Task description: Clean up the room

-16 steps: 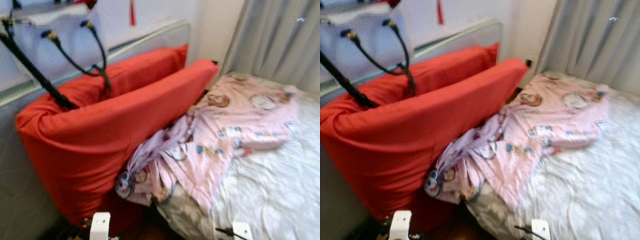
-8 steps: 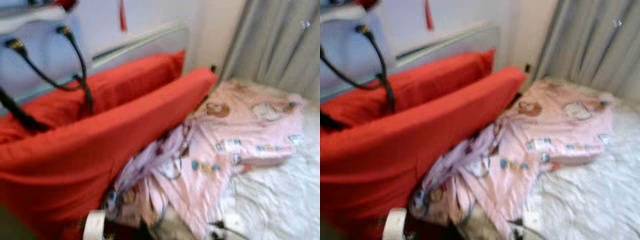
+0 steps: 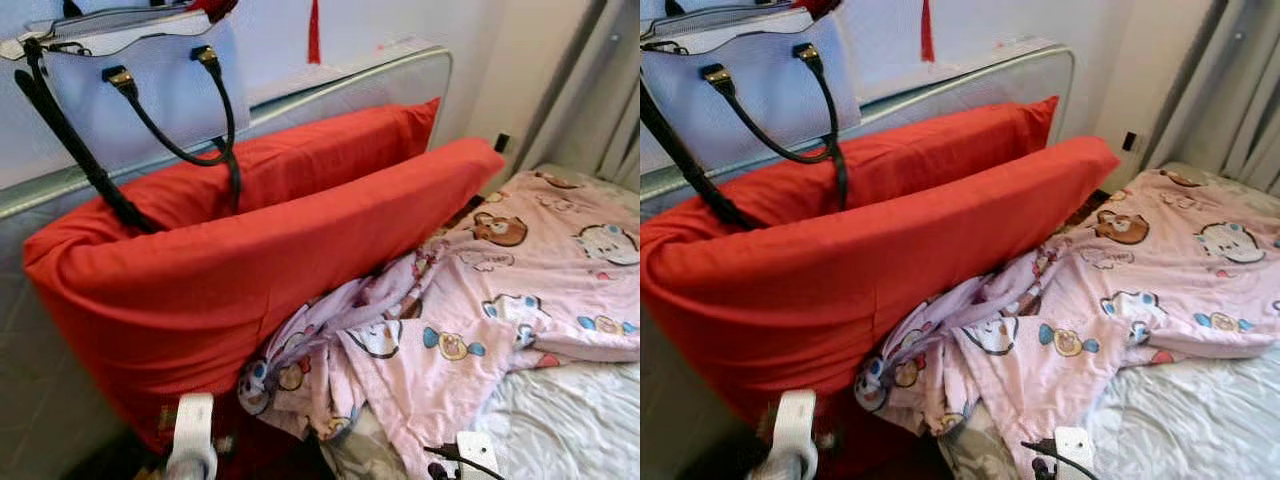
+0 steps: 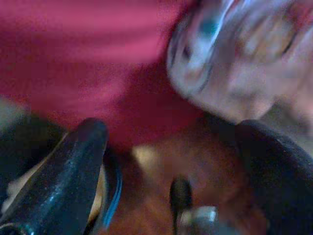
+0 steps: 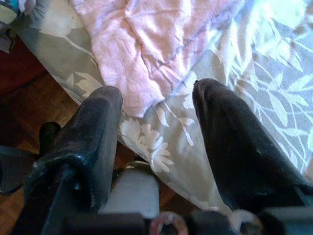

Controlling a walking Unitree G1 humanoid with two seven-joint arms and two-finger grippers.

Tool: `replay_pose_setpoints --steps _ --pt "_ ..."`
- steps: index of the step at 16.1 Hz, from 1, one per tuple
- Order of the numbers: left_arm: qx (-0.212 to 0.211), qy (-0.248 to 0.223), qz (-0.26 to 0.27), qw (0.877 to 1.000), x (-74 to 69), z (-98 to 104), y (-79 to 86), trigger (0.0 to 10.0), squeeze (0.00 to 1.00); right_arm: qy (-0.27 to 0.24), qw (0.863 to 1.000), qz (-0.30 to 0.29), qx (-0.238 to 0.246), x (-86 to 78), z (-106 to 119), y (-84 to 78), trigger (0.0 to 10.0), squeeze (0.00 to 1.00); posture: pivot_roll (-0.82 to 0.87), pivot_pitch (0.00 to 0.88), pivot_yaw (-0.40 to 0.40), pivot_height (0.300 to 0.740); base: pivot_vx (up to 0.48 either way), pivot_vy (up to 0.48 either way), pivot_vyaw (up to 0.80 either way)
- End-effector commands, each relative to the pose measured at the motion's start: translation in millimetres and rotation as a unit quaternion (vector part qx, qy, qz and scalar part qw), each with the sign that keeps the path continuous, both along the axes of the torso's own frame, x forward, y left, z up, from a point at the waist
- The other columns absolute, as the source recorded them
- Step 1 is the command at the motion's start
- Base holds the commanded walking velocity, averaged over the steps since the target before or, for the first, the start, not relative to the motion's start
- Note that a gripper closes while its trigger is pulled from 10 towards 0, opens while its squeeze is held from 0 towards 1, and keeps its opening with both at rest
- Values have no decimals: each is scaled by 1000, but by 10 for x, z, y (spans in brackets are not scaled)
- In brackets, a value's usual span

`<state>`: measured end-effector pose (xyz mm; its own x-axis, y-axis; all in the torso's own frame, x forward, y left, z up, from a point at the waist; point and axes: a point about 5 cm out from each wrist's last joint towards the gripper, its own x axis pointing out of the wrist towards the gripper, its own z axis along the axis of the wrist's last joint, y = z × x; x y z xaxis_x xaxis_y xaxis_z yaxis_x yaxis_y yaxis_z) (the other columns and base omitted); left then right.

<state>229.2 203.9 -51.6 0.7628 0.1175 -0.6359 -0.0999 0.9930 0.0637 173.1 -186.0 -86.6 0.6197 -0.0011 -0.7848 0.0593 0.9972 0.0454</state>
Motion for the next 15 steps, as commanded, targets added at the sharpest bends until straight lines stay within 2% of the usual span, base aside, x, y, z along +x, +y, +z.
replay_pose_setpoints --steps 1,2,3,4,6,8,11,15 --pt "-7 -34 1 999 136 105 -2 10000 0 -17 1000 -9 10 127 47 102 10000 0 5 0 -22 740 0 0 0" --pt "-8 -38 1 999 152 118 -2 10000 0 -19 1000 -10 12 141 53 118 10000 0 4 0 -22 740 0 0 0" --pt "-11 -71 -2 997 260 216 -8 10000 0 -48 998 -22 20 259 119 139 10000 0 -1 0 -17 740 0 0 0" --pt "-12 -116 -8 993 385 346 -20 10000 0 -96 994 -37 30 428 234 117 10000 0 -4 0 -15 740 0 0 0" --pt "-16 -175 -12 984 516 518 -29 10000 0 -166 984 -48 44 639 414 62 10000 0 -9 0 -13 740 0 0 0" --pt "-18 -221 -9 975 552 630 -25 10000 0 -218 974 -44 48 764 549 28 10000 0 -20 0 -12 740 0 0 0" --pt "-18 -251 -8 968 519 680 -29 10000 0 -251 966 -39 46 784 614 7 10000 0 -18 0 -21 740 0 0 0" --pt "-27 -247 -5 969 540 679 -56 10000 0 -261 963 -39 52 785 624 73 10000 0 -15 0 -29 740 0 0 0"
